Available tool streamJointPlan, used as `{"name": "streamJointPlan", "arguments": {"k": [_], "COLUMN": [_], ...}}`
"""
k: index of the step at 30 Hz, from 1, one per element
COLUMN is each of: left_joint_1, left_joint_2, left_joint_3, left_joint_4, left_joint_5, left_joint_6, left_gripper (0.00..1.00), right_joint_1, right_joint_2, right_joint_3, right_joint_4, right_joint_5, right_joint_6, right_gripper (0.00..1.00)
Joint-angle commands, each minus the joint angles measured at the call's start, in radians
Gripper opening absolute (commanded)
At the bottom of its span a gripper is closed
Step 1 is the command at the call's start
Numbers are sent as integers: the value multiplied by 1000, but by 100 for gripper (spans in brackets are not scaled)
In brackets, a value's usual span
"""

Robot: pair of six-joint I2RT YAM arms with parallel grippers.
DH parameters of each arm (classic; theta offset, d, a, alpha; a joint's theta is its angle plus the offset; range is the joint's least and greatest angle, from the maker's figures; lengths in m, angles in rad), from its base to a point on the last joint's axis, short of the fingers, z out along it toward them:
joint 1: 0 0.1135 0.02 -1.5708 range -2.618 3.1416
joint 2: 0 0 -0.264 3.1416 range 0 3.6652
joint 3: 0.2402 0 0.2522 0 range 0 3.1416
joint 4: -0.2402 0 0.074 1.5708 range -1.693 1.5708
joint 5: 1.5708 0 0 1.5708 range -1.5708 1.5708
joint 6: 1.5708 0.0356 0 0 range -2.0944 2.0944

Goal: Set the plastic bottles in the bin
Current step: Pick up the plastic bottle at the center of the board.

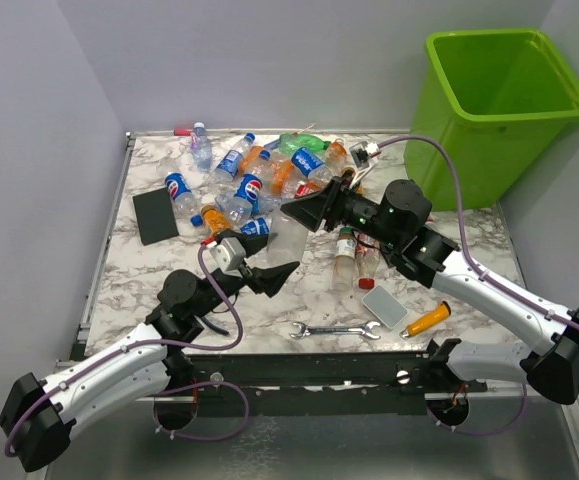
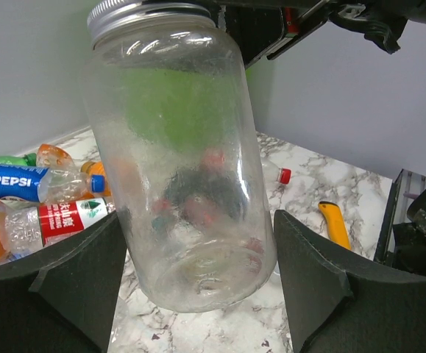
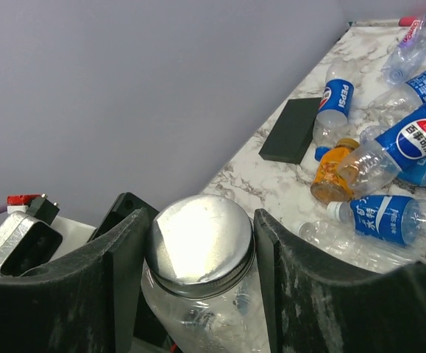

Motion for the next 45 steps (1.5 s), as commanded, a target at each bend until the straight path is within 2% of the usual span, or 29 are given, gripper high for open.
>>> {"name": "streamJointPlan", "arguments": {"k": [1, 4, 8, 15, 19, 21, 22, 24, 26, 27, 28, 33, 37, 41, 43, 45], "left_joint_1": [-4, -3, -4, -3, -4, -4, -4, -3, -3, -3, -3, -3, -4, -4, -3, -3], "left_joint_2": [-5, -8, -5, 1, -1, -4, -6, -10, -17, -21, -24, -70, -139, -182, -200, -210], "left_joint_3": [3, 2, 3, 5, 3, 2, 2, -1, 0, 1, 3, -1, -20, -27, -29, -30], "left_joint_4": [38, 39, 38, 38, 38, 38, 38, 37, 35, 31, 26, 8, 8, 5, 1, 0], "left_joint_5": [19, 17, 19, 18, 13, 9, 9, 13, 20, 22, 25, -39, -99, -220, -292, -350], "left_joint_6": [2, 2, 2, -2, -5, -6, -10, -15, -21, -24, -25, -30, -23, -8, 3, 8], "left_gripper": [34, 34, 34, 34, 40, 46, 53, 73, 85, 96, 99, 99, 99, 99, 99, 99], "right_joint_1": [16, 22, 24, 26, 27, 27, 27, 27, 27, 27, 27, 27, 26, 26, 26, 19], "right_joint_2": [3, 10, 6, 14, 14, 12, 9, -5, -23, -32, -39, -80, -120, -115, -87, -63], "right_joint_3": [0, 3, -4, 0, 3, 8, 9, 4, 8, 13, 20, 79, 203, 423, 517, 551], "right_joint_4": [27, 10, -7, -32, -49, -66, -75, -87, -104, -114, -127, -236, -385, -541, -546, -412], "right_joint_5": [-1, -3, 4, -3, -1, -1, 6, 25, 52, 67, 81, 164, 341, 660, 875, 1079], "right_joint_6": [4, -4, -10, -17, -35, -48, -53, -61, -74, -82, -90, -150, -271, -444, -553, -757], "right_gripper": [56, 68, 69, 43, 25, 12, 3, 0, 0, 0, 0, 0, 0, 0, 0, 0]}}
